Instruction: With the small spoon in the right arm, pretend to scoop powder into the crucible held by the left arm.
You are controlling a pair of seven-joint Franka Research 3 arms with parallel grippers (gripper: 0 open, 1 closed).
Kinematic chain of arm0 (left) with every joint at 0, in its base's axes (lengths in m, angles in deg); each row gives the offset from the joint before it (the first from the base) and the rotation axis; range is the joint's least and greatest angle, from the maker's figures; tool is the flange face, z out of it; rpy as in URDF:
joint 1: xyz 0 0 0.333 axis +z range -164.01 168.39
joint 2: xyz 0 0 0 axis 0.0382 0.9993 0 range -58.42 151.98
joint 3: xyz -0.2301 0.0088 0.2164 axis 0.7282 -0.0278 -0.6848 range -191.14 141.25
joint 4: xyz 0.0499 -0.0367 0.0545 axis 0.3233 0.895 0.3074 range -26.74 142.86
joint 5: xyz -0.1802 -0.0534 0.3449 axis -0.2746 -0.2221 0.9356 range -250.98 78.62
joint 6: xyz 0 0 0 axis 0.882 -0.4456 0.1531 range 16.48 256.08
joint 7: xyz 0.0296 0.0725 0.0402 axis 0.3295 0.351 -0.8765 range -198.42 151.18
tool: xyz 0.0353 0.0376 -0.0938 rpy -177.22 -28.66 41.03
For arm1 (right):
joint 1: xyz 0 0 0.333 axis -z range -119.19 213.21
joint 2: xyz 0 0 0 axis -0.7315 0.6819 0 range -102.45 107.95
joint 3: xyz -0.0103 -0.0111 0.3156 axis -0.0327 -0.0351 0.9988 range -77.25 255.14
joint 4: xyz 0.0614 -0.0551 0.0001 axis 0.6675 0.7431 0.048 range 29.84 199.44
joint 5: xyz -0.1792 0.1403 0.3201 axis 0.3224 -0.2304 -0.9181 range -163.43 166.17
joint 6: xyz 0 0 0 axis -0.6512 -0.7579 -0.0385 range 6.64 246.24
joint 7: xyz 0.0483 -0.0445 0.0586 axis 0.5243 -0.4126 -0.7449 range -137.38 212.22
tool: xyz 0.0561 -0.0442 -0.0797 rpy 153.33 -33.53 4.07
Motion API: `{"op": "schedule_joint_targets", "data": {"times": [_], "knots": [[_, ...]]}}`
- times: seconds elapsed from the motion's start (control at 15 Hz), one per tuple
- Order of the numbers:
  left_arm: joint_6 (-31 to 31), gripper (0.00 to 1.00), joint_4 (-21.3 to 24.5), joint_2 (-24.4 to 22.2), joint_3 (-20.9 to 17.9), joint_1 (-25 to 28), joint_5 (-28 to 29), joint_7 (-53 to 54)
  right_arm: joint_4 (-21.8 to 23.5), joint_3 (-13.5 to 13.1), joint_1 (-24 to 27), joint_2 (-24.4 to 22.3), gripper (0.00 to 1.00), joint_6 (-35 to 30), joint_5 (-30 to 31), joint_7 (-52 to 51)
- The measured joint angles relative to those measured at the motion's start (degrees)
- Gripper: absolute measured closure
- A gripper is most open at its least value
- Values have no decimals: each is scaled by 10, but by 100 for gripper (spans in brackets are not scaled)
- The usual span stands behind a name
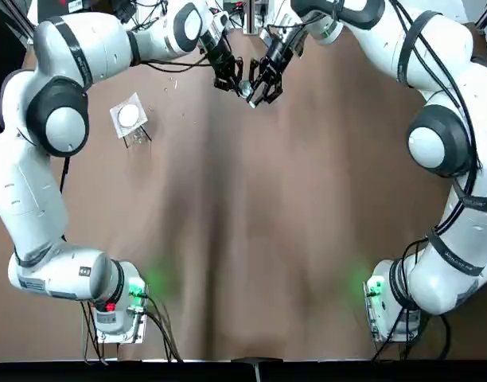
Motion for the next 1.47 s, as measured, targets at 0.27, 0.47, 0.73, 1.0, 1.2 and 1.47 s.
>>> {"op": "schedule_joint_targets", "data": {"times": [0.27, 0.47, 0.73, 1.0, 1.2, 1.47], "knots": [[0, 95, 0, 0, 0, 0, 0, 0, 0, -2, 2, 6, 75, 0, -38, 4], [0, 95, -1, 0, 0, 0, 0, 0, 0, -3, 3, 7, 75, 0, -41, 4], [1, 95, -2, 0, 0, 3, 0, 0, -1, -9, 23, 7, 75, -30, -15, -14], [-6, 95, -3, -3, -3, 27, 8, 0, -6, -10, 77, 5, 75, -81, 76, -111], [-76, 95, -3, -15, -1, 81, 21, 31, -7, -11, 118, 4, 75, -125, 169, -218], [-206, 95, -2, -41, 3, 206, 22, 149, -2, -13, 191, 9, 75, -132, 335, -399]]}}
